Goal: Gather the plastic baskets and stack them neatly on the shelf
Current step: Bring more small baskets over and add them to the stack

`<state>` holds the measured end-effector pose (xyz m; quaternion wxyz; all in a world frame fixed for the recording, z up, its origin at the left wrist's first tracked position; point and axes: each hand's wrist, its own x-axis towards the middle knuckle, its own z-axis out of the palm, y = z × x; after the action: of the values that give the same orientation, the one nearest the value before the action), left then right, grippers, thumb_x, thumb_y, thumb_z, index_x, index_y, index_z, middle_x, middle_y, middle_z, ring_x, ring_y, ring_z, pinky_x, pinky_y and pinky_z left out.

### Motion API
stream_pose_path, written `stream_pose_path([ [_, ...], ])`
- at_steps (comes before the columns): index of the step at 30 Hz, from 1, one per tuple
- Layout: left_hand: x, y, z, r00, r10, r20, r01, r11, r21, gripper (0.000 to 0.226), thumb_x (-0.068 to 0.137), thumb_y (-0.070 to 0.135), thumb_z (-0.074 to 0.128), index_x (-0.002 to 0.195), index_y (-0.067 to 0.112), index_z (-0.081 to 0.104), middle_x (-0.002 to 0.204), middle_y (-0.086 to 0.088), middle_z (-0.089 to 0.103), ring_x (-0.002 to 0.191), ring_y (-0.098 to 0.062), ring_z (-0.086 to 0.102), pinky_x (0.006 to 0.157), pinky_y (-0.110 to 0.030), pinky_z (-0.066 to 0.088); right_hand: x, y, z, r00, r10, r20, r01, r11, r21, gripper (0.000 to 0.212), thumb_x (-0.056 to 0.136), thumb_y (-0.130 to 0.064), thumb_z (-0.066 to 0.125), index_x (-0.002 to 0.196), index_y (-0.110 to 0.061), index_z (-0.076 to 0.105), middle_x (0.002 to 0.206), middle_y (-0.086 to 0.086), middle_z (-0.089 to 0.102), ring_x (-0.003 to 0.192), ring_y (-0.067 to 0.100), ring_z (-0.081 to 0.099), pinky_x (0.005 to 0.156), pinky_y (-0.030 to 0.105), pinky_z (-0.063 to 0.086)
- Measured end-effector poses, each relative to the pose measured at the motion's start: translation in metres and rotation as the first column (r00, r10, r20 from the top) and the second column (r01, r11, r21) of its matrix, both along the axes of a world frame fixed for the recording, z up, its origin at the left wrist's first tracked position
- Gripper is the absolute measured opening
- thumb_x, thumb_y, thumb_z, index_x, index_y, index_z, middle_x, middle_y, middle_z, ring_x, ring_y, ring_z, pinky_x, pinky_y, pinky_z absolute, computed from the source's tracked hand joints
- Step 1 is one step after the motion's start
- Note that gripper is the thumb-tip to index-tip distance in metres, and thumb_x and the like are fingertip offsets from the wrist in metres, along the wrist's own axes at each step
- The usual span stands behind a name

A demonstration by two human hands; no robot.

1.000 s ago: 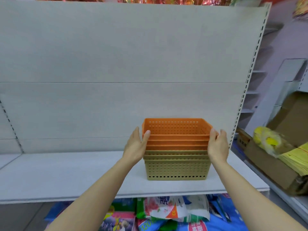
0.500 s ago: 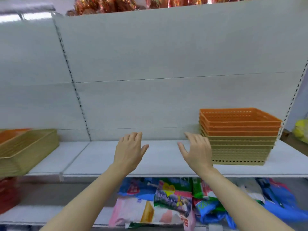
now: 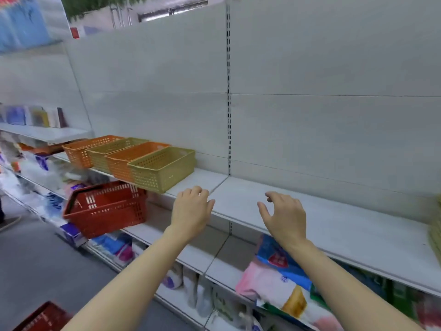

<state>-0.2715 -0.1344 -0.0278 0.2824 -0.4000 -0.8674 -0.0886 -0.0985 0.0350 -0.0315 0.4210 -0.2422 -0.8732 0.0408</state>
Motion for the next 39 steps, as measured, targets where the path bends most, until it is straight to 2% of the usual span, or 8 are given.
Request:
stream_pose_path([
  [9,-0.123,-0.091,-0.015,0.988,0.156,-0.009,-0.156,0.987,-0.029,0.038,0.09,0.038,0.044,0.085,0.013,0.071,0.085,-0.007,0.068,0.072,-0.033,0.063,0.063,-0.039,0.046,-0.143,-0.069,-0.018,0.995,0.092,0.04,-0.091,0.996,-0.024,0.039,0.08,-0.041,0.047,0.084,-0.013,0.073,0.067,-0.002,0.07,0.061,0.022,0.066,0.061,0.031,0.05],
  [12,-0.171,-0.129,-0.02,0.985,0.172,-0.008,-0.172,0.984,-0.052,0.042,0.09,0.042,0.04,0.085,0.013,0.07,0.085,-0.007,0.068,0.072,-0.034,0.063,0.061,-0.04,0.047,-0.201,-0.094,-0.018,0.992,0.109,0.071,-0.1,0.989,-0.113,0.028,0.083,-0.034,0.056,0.09,-0.012,0.072,0.068,0.0,0.068,0.065,0.025,0.065,0.06,0.031,0.047],
  [16,-0.236,-0.177,-0.026,0.979,0.203,-0.001,-0.202,0.972,-0.12,0.044,0.09,0.044,0.038,0.086,0.014,0.07,0.086,-0.007,0.067,0.072,-0.034,0.063,0.061,-0.041,0.048,-0.271,-0.121,-0.015,0.986,0.117,0.119,-0.08,0.957,-0.28,0.027,0.093,-0.03,0.055,0.111,-0.011,0.066,0.092,0.005,0.071,0.088,0.028,0.064,0.07,0.035,0.046],
  [21,-0.298,-0.202,-0.032,0.968,0.244,0.058,-0.235,0.963,-0.133,0.027,0.091,0.038,0.06,0.087,0.013,0.069,0.088,-0.009,0.068,0.075,-0.036,0.064,0.063,-0.042,0.049,-0.344,-0.13,-0.003,0.991,0.057,0.119,0.007,0.88,-0.475,0.026,0.096,-0.021,0.045,0.097,-0.005,0.066,0.096,0.014,0.07,0.089,0.035,0.061,0.068,0.035,0.042],
  [28,-0.349,-0.191,-0.022,0.946,0.267,0.183,-0.27,0.963,-0.01,0.031,0.098,0.039,0.052,0.1,0.014,0.069,0.1,-0.008,0.067,0.091,-0.033,0.066,0.069,-0.042,0.053,-0.419,-0.122,0.027,0.97,0.014,0.244,0.161,0.714,-0.682,0.049,0.089,-0.056,0.044,0.086,-0.011,0.062,0.082,0.003,0.064,0.078,0.027,0.059,0.07,0.032,0.044],
  [31,-0.376,-0.18,-0.012,0.899,0.306,0.312,-0.337,0.94,0.048,0.038,0.102,0.043,0.041,0.11,0.016,0.066,0.112,-0.007,0.064,0.104,-0.032,0.064,0.077,-0.042,0.052,-0.437,-0.125,0.021,0.966,0.041,0.254,0.165,0.658,-0.735,0.024,0.075,-0.032,0.05,0.084,-0.013,0.063,0.072,0.003,0.072,0.065,0.024,0.07,0.07,0.034,0.057],
  [34,-0.41,-0.165,0.0,0.826,0.319,0.465,-0.409,0.907,0.104,0.043,0.102,0.044,0.038,0.115,0.011,0.064,0.119,-0.013,0.064,0.109,-0.04,0.062,0.087,-0.046,0.048,-0.437,-0.127,0.015,0.984,0.049,0.17,0.109,0.591,-0.799,0.017,0.081,-0.014,0.047,0.081,-0.009,0.063,0.057,0.007,0.069,0.043,0.022,0.067,0.056,0.038,0.061],
  [39,-0.464,-0.122,0.019,0.564,0.201,0.801,-0.622,0.742,0.251,0.067,0.101,0.048,0.043,0.145,-0.002,0.037,0.147,-0.025,0.046,0.133,-0.043,0.047,0.105,-0.049,0.039,-0.412,-0.1,0.0,0.991,-0.084,0.105,0.134,0.653,-0.746,0.015,0.089,-0.011,0.042,0.087,-0.014,0.056,0.071,0.007,0.068,0.049,0.024,0.067,0.05,0.039,0.059],
])
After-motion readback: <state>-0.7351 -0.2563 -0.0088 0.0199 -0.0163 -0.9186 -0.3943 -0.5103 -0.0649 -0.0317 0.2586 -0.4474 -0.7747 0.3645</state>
